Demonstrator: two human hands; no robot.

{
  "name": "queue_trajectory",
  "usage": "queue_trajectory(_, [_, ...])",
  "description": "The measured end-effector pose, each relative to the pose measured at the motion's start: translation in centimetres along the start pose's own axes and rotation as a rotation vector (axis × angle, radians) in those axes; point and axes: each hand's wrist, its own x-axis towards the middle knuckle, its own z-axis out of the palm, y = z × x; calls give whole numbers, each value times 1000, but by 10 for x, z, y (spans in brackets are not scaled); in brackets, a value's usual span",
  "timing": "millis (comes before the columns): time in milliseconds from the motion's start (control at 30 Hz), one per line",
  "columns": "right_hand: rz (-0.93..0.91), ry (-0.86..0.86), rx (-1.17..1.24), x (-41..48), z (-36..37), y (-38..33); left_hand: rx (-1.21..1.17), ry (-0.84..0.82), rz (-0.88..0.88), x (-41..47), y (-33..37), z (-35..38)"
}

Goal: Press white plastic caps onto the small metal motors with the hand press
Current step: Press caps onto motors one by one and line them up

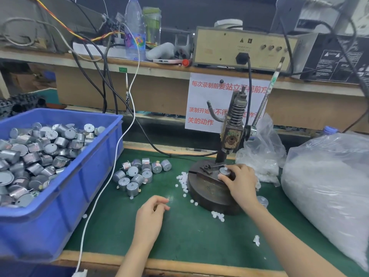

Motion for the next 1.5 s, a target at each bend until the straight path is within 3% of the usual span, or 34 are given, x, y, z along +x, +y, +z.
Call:
queue_trajectory(367, [71, -51, -57, 11, 5, -17, 19, 4, 8, 1, -2, 1])
queue_trajectory(467, [143, -153, 197, 19, -4, -15, 12, 1, 0, 0, -1, 1])
queue_trajectory(567, [274, -58, 661, 32, -28, -10, 20, 16, -1, 2, -4, 0])
queue_trajectory(667, [282, 21, 894, 61, -65, -12, 26, 16, -5, 4, -5, 2])
queue_trajectory(833, [195, 25, 995, 105, -120, -44, 10, 32, -18, 3, -2, 3])
queue_trajectory(933, [232, 85, 1103, 118, -136, -52, 15, 37, -22, 2, -2, 2])
queue_trajectory(1200, [96, 270, 1233, 44, -113, -46, 58, 30, 0, 2, -1, 1])
queue_trajectory(1400, [112, 366, 1321, 39, -109, -52, 61, 29, -2, -1, 3, 1])
queue_trajectory(1500, [269, 501, 1214, 29, -89, -35, 63, 27, 2, -1, 3, 0])
